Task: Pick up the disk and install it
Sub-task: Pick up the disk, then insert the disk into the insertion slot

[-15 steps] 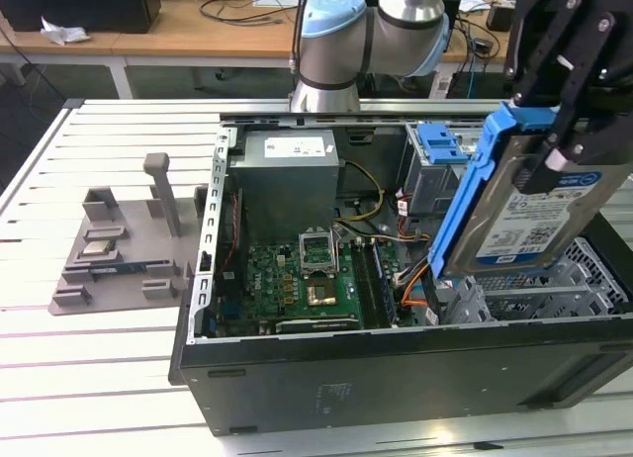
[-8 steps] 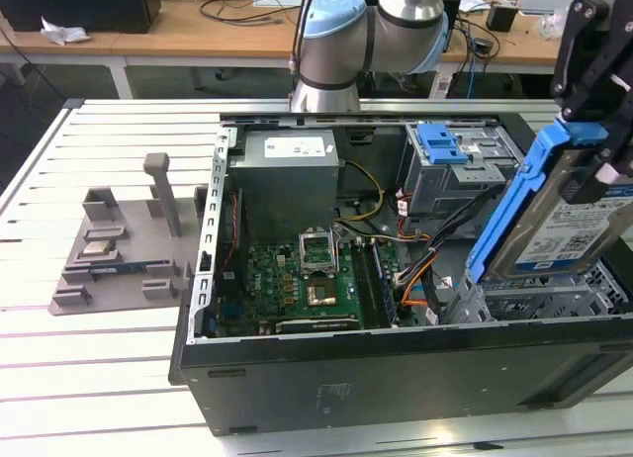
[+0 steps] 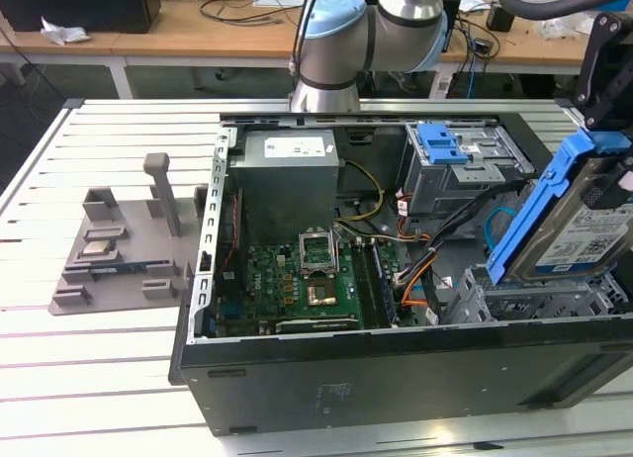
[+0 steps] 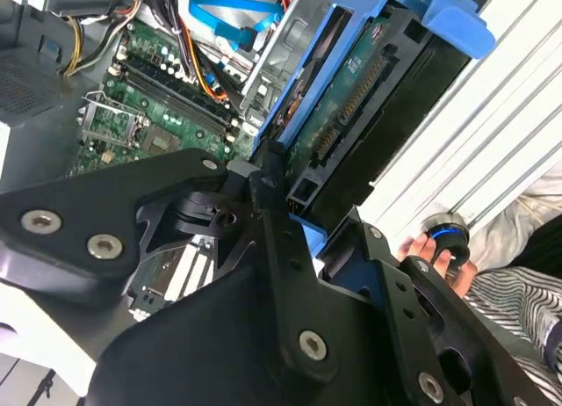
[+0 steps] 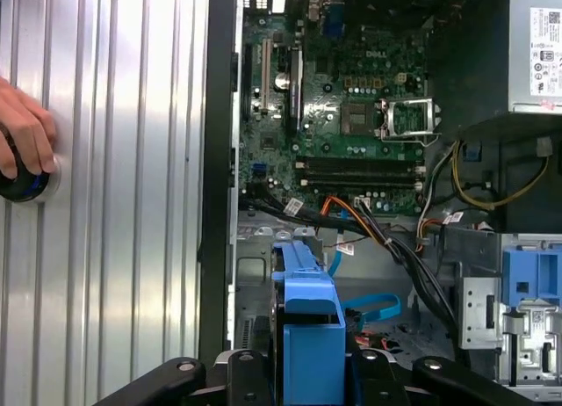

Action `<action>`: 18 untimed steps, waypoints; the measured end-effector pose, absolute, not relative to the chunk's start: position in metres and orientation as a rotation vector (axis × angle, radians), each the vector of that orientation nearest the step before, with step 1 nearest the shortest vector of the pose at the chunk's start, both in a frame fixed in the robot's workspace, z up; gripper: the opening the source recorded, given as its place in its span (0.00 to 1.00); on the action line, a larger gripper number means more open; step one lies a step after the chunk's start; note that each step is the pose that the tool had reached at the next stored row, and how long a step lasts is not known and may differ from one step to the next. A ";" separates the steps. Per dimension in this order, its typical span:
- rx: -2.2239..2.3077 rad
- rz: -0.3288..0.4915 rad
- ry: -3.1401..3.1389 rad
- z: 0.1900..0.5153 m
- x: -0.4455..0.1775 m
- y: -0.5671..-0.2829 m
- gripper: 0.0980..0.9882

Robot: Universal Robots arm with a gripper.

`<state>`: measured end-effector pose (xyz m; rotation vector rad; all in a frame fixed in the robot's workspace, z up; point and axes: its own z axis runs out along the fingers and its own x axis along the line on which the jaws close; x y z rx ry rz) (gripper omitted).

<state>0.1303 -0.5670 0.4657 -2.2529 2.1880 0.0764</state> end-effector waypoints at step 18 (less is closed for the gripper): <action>-2.254 0.075 2.189 0.449 0.131 -0.554 0.31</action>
